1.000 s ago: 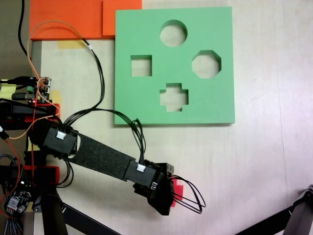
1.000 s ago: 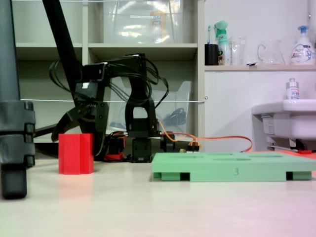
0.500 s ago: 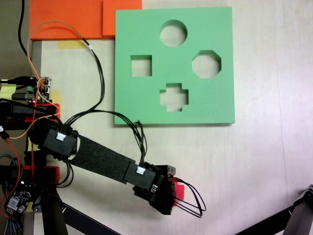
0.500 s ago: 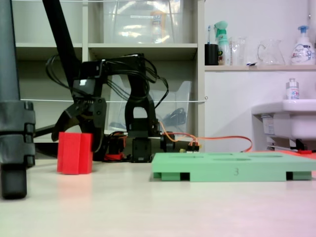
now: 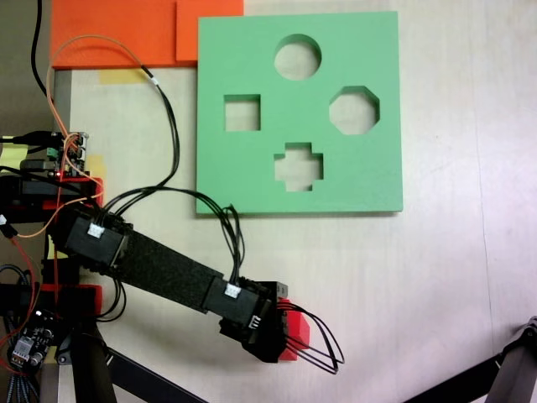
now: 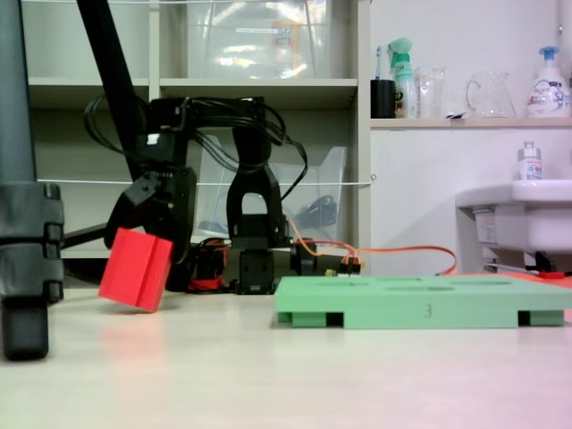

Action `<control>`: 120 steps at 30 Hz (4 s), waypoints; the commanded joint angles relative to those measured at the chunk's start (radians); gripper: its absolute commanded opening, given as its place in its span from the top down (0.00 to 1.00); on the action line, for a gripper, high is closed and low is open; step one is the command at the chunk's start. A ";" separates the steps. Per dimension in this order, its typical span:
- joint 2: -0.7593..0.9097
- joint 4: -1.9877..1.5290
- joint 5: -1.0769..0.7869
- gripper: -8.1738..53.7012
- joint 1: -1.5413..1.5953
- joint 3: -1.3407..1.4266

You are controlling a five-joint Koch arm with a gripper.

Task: Put the cross columnar block into the corresponding hole

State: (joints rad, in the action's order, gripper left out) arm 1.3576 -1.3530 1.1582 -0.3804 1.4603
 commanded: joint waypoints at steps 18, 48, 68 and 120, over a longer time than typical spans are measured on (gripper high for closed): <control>0.218 -0.080 0.709 0.72 0.643 -0.207; 0.025 0.052 0.857 0.71 0.884 -0.143; -0.052 0.201 0.899 0.10 0.910 -0.087; 0.923 1.414 -1.091 0.31 0.387 1.674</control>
State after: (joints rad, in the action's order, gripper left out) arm 2.2365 0.0537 0.0598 0.0000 3.0634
